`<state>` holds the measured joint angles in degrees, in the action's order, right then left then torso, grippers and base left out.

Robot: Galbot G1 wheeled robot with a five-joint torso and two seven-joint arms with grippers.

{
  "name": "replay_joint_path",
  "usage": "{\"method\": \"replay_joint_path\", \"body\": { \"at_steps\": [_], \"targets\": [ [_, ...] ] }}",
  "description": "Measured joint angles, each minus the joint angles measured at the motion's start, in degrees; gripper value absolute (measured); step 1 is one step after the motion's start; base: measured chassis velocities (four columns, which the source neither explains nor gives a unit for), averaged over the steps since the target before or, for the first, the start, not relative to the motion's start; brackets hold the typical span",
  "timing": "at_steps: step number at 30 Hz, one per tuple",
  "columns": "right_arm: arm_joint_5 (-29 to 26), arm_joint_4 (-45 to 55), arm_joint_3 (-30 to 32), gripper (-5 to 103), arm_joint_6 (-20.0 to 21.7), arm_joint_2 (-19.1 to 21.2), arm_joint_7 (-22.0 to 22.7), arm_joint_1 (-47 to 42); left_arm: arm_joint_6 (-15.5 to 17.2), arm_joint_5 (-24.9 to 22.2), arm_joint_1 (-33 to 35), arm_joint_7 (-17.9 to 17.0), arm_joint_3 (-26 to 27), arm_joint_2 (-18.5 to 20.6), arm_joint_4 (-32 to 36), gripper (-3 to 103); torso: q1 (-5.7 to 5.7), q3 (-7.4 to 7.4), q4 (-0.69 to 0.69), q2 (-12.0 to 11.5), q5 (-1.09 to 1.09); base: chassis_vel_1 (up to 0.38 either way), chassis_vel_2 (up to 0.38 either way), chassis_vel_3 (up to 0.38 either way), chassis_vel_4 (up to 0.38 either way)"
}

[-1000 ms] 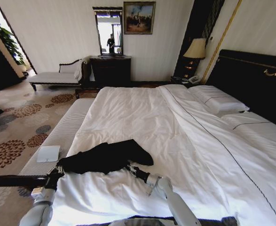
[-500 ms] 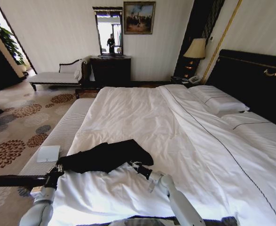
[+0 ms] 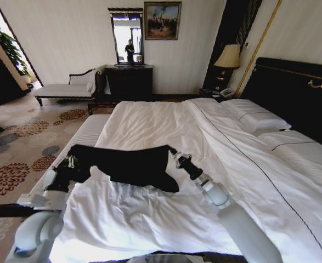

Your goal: Fold the clothes on the bed.

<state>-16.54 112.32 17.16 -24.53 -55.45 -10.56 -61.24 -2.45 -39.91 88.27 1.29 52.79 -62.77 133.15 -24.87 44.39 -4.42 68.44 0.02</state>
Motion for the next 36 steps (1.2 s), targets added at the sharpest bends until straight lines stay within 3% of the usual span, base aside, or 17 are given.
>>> {"method": "replay_joint_path", "body": {
  "at_steps": [2,3,6,8,9,11,13,14,15,18,21,23,27,31,33,35,36],
  "targets": [
    [-12.83,8.81,4.7,0,5.21,3.83,0.18,1.01,1.98,-6.29,-1.72,-1.11,3.83,4.45,3.7,1,0.0,-0.01,0.01,0.0,0.03,0.0,0.0,0.0,0.0],
    [-12.83,8.81,4.7,0,5.21,3.83,0.18,1.01,1.98,-6.29,-1.72,-1.11,3.83,4.45,3.7,1,0.0,-0.01,0.01,0.0,0.03,0.0,0.0,0.0,0.0],
    [-21.64,16.19,8.51,0,9.08,7.55,1.93,2.51,3.84,-12.76,-2.43,-2.25,9.85,8.33,7.58,1,0.0,-0.01,-0.01,0.0,0.03,0.0,0.0,0.0,0.0],
    [-29.79,22.55,11.8,0,11.91,11.33,4.62,4.68,5.94,-22.51,-1.16,-4.04,19.57,11.0,10.5,1,0.01,-0.01,0.0,0.01,-0.01,0.0,0.0,0.0,0.0],
    [-29.79,22.55,11.8,0,11.91,11.33,4.62,4.68,5.94,-22.51,-1.16,-4.04,19.57,11.0,10.5,1,0.01,-0.01,0.0,0.01,-0.01,0.0,0.0,0.0,0.0],
    [-33.57,25.88,14.03,0,13.35,13.13,5.59,5.73,6.73,-27.87,0.68,-4.57,25.83,11.49,10.78,1,0.0,-0.01,0.02,0.0,0.02,0.0,0.0,0.0,0.0],
    [-39.31,31.28,21.64,0,15.67,16.48,6.81,5.43,7.43,-36.2,3.95,-4.77,36.77,12.19,10.84,1,0.01,-0.02,0.02,0.01,0.05,0.0,0.0,0.0,0.0],
    [-40.9,31.66,24.76,0,16.22,17.51,7.12,4.91,7.57,-38.74,4.95,-4.74,40.15,12.36,10.84,1,0.01,-0.02,0.02,0.0,0.04,0.0,0.0,0.0,0.0],
    [-40.9,31.66,24.76,0,16.22,17.51,7.12,4.91,7.57,-38.74,4.95,-4.74,40.15,12.36,10.84,1,0.01,-0.02,0.02,0.0,0.04,0.0,0.0,0.0,0.0],
    [-45.67,32.03,35.83,0,18.2,20.99,8.78,2.84,7.81,-48.67,7.9,-3.94,52.36,13.34,10.65,1,0.02,-0.02,0.02,0.01,0.02,0.0,0.0,0.0,0.0],
    [-47.82,31.97,41.07,0,19.69,22.79,10.17,1.87,8.68,-52.88,8.49,-4.15,57.12,15.2,10.62,1,0.02,-0.02,0.01,0.01,-0.01,0.0,0.0,0.0,0.0],
    [-49.43,31.78,43.09,0,21.53,23.79,11.75,1.82,9.83,-54.45,8.31,-4.71,58.09,17.02,10.57,1,0.02,-0.02,0.0,0.01,0.0,0.0,0.0,0.0,0.0],
    [-47.59,31.56,40.41,0,23.49,23.69,13.02,2.46,12.01,-53.29,6.86,-5.87,53.51,19.35,10.43,1,0.02,-0.01,0.01,0.01,0.03,0.0,0.0,0.0,0.0],
    [-40.9,31.24,32.43,0,24.87,19.43,11.76,1.56,14.02,-46.1,2.86,-6.36,38.93,20.9,10.24,1,0.0,0.0,0.01,0.01,0.03,0.0,0.0,0.0,0.0],
    [-40.49,31.19,31.49,0,24.99,18.99,11.71,1.51,14.18,-45.68,2.25,-6.48,37.4,21.17,10.23,1,0.0,0.0,0.0,0.01,0.03,0.0,0.0,0.0,0.0],
    [-37.9,27.44,24.23,0,25.29,15.55,11.52,1.46,14.93,-44.3,-1.46,-7.17,29.96,23.21,10.19,1,0.0,0.0,0.01,0.0,0.03,0.0,0.0,0.0,0.0],
    [-37.9,27.44,24.23,0,25.29,15.55,11.52,1.46,14.93,-44.3,-1.46,-7.17,29.96,23.21,10.19,1,0.0,0.0,0.01,0.0,0.03,0.0,0.0,0.0,0.0]
  ]
}}
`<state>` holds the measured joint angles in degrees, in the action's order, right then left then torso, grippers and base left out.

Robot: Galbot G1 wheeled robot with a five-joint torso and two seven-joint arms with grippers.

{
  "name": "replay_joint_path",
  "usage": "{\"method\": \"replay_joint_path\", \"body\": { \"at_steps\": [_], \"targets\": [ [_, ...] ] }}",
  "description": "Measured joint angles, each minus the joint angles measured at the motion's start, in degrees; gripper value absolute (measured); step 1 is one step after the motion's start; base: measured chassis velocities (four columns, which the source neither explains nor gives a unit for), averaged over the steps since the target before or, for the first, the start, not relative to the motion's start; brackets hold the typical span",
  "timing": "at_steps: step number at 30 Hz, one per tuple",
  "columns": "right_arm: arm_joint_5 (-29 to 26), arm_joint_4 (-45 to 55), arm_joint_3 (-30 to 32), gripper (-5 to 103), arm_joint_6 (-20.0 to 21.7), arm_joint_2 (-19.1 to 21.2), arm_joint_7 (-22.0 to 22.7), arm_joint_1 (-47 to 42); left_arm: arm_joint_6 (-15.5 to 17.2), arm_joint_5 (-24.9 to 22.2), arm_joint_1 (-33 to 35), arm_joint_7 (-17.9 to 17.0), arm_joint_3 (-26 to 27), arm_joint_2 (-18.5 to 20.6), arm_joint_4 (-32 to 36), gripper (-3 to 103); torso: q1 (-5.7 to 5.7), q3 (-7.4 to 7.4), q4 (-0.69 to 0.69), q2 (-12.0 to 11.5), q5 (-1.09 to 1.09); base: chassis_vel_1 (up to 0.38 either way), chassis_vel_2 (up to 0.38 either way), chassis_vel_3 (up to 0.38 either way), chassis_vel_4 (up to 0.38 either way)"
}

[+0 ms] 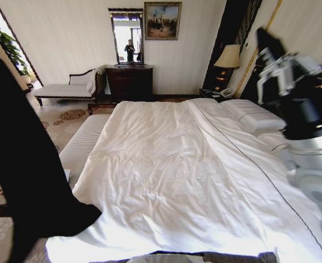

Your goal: Fold the clothes on the bed.

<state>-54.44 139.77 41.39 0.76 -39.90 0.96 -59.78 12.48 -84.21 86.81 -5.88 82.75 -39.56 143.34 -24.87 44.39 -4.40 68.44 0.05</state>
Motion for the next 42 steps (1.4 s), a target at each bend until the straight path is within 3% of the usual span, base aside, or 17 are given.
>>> {"method": "replay_joint_path", "body": {
  "at_steps": [3,5,8,11,15,18,19,21,24,26,29,30,33,35,39,41,42],
  "targets": [
    [3.24,-5.13,-8.19,0,-0.42,-4.79,-0.95,0.08,0.69,0.53,-5.57,-1.02,-7.0,3.3,-0.02,1,0.0,0.0,-0.01,0.0,0.0,0.0,0.0,0.0,0.0],
    [3.69,-5.62,-9.11,0,-0.55,-5.34,-1.1,0.09,0.75,0.52,-6.25,-1.12,-7.59,3.68,-0.02,1,0.0,0.0,0.0,0.0,-0.01,0.0,0.0,0.0,0.0],
    [7.56,-10.63,-16.75,0,-2.33,-9.57,-3.28,0.81,1.07,-0.11,-13.35,-1.92,-12.51,7.1,-0.59,1,0.0,0.0,-0.01,-0.01,0.01,0.0,0.0,0.0,0.0],
    [7.86,-12.17,-19.47,0,-2.79,-10.75,-3.47,1.38,1.14,-0.57,-15.38,-2.27,-13.59,7.96,-1.37,1,0.0,0.0,-0.02,0.0,-0.01,0.0,0.0,0.0,0.0],
    [8.65,-17.3,-28.69,-1,-4.84,-14.09,-4.21,3.33,1.43,-3.75,-20.94,-3.97,-15.62,10.17,-3.96,1,-0.01,0.01,0.01,-0.01,0.0,0.0,0.0,0.0,0.0],
    [12.25,-21.51,-34.81,9,-6.9,-15.89,-5.64,4.52,1.75,-4.92,-23.41,-4.81,-15.97,11.14,-6.23,1,-0.01,0.0,0.0,-0.01,0.0,0.0,0.0,0.0,0.0],
    [14.17,-23.47,-37.56,19,-8.0,-16.73,-6.36,5.1,1.92,-4.93,-23.9,-5.01,-16.06,11.28,-7.29,1,-0.01,0.0,0.0,-0.01,-0.01,0.0,0.0,0.0,0.0],
    [14.78,-24.21,-38.69,19,-8.48,-17.09,-6.6,5.38,1.98,-4.95,-24.07,-5.11,-16.14,11.28,-7.7,1,-0.01,0.0,0.0,-0.01,0.0,0.0,0.0,0.0,0.0],
    [16.46,-27.59,-44.64,35,-10.72,-19.3,-7.12,6.99,2.35,-5.19,-24.78,-5.7,-16.43,11.14,-9.63,1,-0.01,0.0,0.01,-0.01,0.01,0.0,0.0,0.0,0.0],
    [16.68,-28.08,-45.6,35,-11.13,-19.68,-7.13,7.38,2.43,-5.18,-24.92,-5.78,-16.44,11.12,-9.96,1,-0.01,0.0,0.0,0.0,0.02,0.0,0.0,0.0,0.0],
    [17.66,-30.41,-49.36,52,-12.79,-21.42,-7.14,9.67,3.18,-5.53,-26.38,-6.66,-16.45,11.63,-12.18,1,0.0,0.0,0.01,0.0,0.01,0.0,0.0,0.0,0.0],
    [17.66,-30.41,-49.36,52,-12.79,-21.42,-7.14,9.67,3.18,-5.53,-26.38,-6.66,-16.45,11.63,-12.18,1,0.0,0.0,0.01,0.0,0.01,0.0,0.0,0.0,0.0],
    [17.95,-32.04,-50.78,68,-13.75,-22.26,-7.05,11.31,4.65,-5.81,-27.92,-7.35,-15.88,13.23,-14.19,1,0.0,0.0,0.0,0.0,0.0,0.0,0.0,0.0,0.0],
    [18.06,-32.21,-50.8,68,-13.92,-22.31,-7.05,11.45,5.04,-5.8,-28.07,-7.46,-15.7,13.54,-14.49,1,-0.01,0.0,0.01,0.0,0.0,0.0,0.0,0.0,0.0],
    [18.18,-32.41,-50.52,89,-14.75,-22.37,-7.25,11.98,7.97,-4.47,-27.95,-9.24,-15.1,14.92,-16.2,1,0.0,-0.01,-0.01,0.0,-0.01,0.0,0.0,0.0,0.0],
    [18.07,-32.39,-50.54,89,-14.93,-22.4,-7.56,12.14,8.57,-3.92,-27.61,-10.04,-15.35,14.87,-16.12,1,0.0,-0.01,0.0,0.0,-0.01,0.0,0.0,0.0,0.0],
    [17.93,-32.39,-50.76,98,-15.07,-22.73,-8.08,12.36,9.03,-3.35,-27.35,-10.48,-15.92,14.39,-15.66,1,0.0,-0.01,0.0,0.0,0.0,0.0,0.0,0.0,0.0]
  ]
}}
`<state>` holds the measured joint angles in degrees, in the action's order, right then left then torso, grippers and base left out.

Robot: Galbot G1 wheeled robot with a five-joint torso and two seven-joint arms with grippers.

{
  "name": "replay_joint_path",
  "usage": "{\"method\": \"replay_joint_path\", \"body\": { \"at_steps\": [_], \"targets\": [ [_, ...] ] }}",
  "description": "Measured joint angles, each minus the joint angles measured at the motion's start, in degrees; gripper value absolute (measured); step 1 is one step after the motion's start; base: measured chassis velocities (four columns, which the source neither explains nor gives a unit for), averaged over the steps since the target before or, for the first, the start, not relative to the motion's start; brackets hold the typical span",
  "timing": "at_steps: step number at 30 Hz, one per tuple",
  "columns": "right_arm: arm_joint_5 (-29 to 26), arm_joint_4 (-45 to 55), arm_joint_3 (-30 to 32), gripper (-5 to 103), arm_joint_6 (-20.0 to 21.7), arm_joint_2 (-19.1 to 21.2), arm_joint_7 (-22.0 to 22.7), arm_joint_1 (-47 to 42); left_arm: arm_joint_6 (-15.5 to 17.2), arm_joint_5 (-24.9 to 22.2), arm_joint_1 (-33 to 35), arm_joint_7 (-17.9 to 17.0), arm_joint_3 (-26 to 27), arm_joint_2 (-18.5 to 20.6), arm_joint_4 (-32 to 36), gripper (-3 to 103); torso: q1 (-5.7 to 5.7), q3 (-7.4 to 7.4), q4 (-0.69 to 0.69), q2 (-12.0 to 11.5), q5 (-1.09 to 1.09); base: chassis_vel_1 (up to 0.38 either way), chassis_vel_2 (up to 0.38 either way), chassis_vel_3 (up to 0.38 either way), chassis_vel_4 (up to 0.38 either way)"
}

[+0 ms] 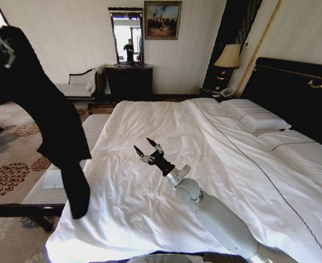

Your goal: Fold the clothes on the bed.

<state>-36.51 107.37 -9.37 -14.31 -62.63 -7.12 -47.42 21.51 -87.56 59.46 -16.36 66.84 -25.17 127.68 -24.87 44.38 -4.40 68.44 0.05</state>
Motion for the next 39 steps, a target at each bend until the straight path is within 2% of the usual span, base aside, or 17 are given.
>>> {"method": "replay_joint_path", "body": {
  "at_steps": [7,10,13,14,20,27,36,39],
  "targets": [
    [0.05,-1.99,-3.4,100,-0.51,-3.13,-1.61,1.14,0.38,1.8,-0.07,-0.38,-3.09,-3.51,-0.09,1,0.01,0.0,0.0,0.0,0.0,0.0,0.0,0.0,0.0],
    [-1.03,-4.47,-8.11,100,-1.06,-5.74,-1.88,3.23,0.39,1.82,-2.44,-1.28,-6.82,-5.85,-1.76,1,0.01,0.0,0.0,0.0,0.01,0.0,0.0,0.0,0.0],
    [-2.07,-6.32,-10.56,100,-1.37,-7.14,-1.87,4.98,0.39,1.71,-3.53,-1.51,-8.39,-6.86,-2.51,1,0.01,0.0,-0.01,0.0,0.02,0.0,0.0,0.0,0.0],
    [-3.37,-8.74,-13.29,100,-1.6,-8.98,-1.74,7.0,0.39,1.53,-4.41,-1.62,-9.71,-7.78,-3.25,1,0.01,0.0,0.0,0.0,0.0,0.0,0.0,0.0,0.0],
    [-6.62,-14.66,-19.94,100,-1.93,-12.77,-0.69,10.95,0.53,1.82,-5.94,-1.88,-12.06,-10.21,-4.83,1,0.0,0.01,0.01,0.0,0.0,0.0,0.0,0.0,0.0],
    [-7.16,-14.07,-24.15,100,-1.7,-13.12,0.21,10.49,0.61,2.28,-5.6,-2.18,-12.4,-11.9,-5.3,1,0.0,0.0,0.0,0.0,0.0,0.0,0.0,0.0,0.0],
    [-3.35,-17.05,-26.27,100,-1.64,-13.51,0.6,8.27,0.89,1.67,-5.53,-2.49,-11.74,-11.99,-3.88,1,0.01,0.0,-0.01,0.0,-0.01,0.0,0.0,0.0,0.0],
    [2.14,-18.57,-27.57,100,-0.33,-14.85,5.84,8.6,0.93,0.87,-5.03,-2.59,-10.75,-11.49,-3.45,1,0.01,0.0,0.0,0.0,0.0,0.0,0.0,0.0,0.0]
  ]
}}
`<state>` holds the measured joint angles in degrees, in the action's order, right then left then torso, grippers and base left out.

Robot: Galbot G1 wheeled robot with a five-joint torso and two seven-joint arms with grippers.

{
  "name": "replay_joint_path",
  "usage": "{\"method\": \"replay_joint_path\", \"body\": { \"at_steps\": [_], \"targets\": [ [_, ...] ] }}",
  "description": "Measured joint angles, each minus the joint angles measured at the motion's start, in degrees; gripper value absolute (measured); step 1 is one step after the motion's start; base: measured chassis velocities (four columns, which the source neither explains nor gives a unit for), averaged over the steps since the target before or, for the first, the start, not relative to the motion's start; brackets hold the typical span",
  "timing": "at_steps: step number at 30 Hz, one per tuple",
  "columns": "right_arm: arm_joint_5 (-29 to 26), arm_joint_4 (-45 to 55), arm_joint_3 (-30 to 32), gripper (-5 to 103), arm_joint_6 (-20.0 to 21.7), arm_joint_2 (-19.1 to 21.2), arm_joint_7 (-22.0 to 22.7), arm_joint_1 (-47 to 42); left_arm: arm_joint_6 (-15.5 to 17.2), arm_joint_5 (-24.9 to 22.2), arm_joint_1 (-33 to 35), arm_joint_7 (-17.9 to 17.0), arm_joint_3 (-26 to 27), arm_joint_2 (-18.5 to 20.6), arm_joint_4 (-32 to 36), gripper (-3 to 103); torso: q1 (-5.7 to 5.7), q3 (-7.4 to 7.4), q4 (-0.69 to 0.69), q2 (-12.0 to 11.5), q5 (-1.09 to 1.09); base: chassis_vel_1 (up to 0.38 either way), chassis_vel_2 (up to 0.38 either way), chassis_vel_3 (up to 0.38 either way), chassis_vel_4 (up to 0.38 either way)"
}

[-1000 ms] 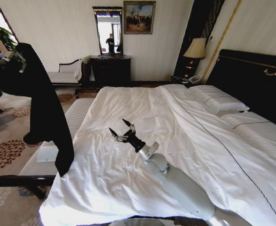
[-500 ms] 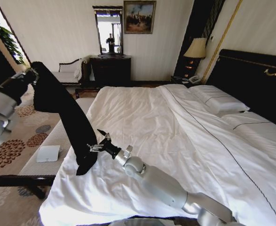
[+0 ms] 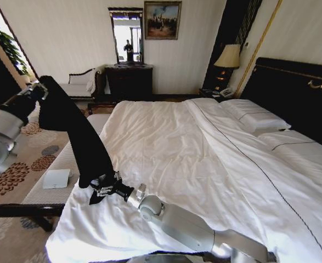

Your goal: Fold the clothes on the bed.

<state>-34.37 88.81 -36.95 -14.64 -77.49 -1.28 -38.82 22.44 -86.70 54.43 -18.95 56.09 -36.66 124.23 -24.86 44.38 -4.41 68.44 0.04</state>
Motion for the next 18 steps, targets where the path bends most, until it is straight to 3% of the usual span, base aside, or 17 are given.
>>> {"method": "replay_joint_path", "body": {
  "at_steps": [6,9,18],
  "targets": [
    [5.86,-1.88,-1.3,100,2.02,-1.84,6.57,0.75,0.06,-1.33,0.68,-0.22,1.24,0.78,0.63,1,0.0,0.0,0.01,0.0,0.0,0.0,0.0,0.0,0.0],
    [8.97,-3.93,-2.08,100,4.16,-3.32,12.05,1.3,0.09,-2.03,1.31,-0.32,2.1,1.14,1.21,1,0.0,0.0,0.0,0.0,0.0,0.0,0.0,0.0,0.0],
    [10.03,-7.46,-1.97,100,5.02,-5.28,16.47,3.17,0.14,-2.58,1.98,-0.33,3.0,1.25,1.85,1,0.0,0.0,0.01,0.0,0.0,0.0,0.0,0.0,0.0]
  ]
}}
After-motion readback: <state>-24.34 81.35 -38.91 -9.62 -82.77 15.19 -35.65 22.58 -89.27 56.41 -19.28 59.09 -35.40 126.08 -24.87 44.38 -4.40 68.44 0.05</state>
